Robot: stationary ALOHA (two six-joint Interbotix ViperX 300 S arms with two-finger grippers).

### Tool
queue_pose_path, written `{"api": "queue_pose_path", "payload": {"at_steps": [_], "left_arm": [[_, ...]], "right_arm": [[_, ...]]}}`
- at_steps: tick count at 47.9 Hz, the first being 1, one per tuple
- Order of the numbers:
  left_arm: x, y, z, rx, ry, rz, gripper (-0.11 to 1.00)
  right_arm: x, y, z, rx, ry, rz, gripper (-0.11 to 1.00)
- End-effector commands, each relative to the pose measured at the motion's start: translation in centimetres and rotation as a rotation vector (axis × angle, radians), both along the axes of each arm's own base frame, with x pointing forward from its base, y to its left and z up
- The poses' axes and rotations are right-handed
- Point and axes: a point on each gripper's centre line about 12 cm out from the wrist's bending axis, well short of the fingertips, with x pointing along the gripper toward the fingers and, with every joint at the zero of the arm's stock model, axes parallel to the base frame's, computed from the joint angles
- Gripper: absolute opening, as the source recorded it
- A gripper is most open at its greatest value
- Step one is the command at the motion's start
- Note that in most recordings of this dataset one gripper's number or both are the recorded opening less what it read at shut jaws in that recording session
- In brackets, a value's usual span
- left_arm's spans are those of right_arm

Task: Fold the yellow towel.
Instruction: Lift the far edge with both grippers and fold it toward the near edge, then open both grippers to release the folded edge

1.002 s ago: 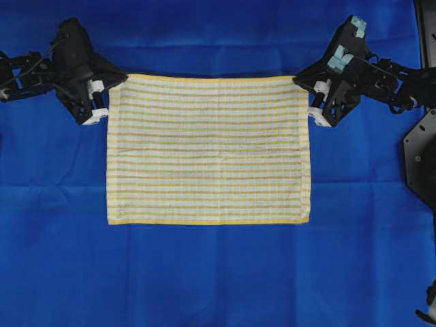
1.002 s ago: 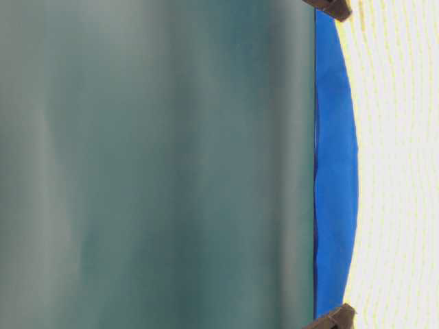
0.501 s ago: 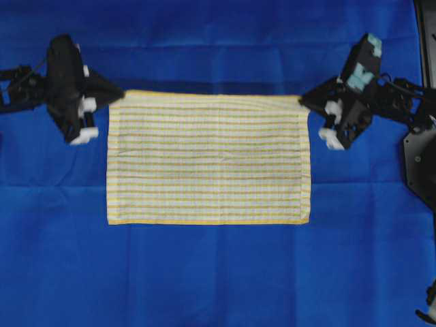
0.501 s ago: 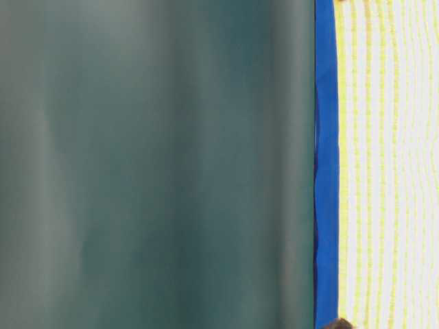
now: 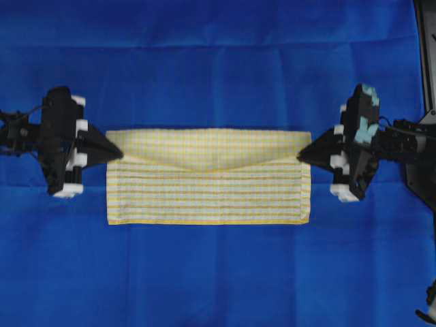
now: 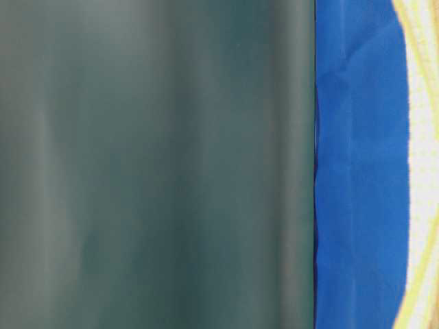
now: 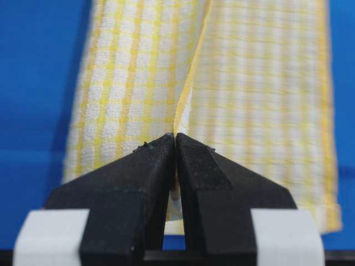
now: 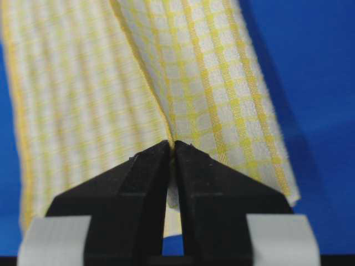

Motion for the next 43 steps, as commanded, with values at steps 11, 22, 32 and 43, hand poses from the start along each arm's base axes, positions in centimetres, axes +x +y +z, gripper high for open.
{"api": "queue_pose_path", "payload": {"at_steps": [11,22,32,43], "left_arm": [[0.2,-4.2,0.3,-0.071,-0.004,-0.107,0.02],[0.7,-5.0,0.2,-0.09,0.007,-0.12,0.02],[1.5,-5.4,0.0,-0.085,0.05,-0.123,0.02],[1.3,-5.4,-0.4,-0.08,0.087,-0.123,0.02]], "right_arm": [[0.0,3.2,0.1,0.043,0.003,0.085,0.04],[0.5,4.2,-0.3,0.057,0.026,0.101,0.03],[0.7,5.3,-0.4,0.058,0.039,0.142,0.03],[0.6,5.7,-0.5,0.059,0.045,0.155,0.04]]}}
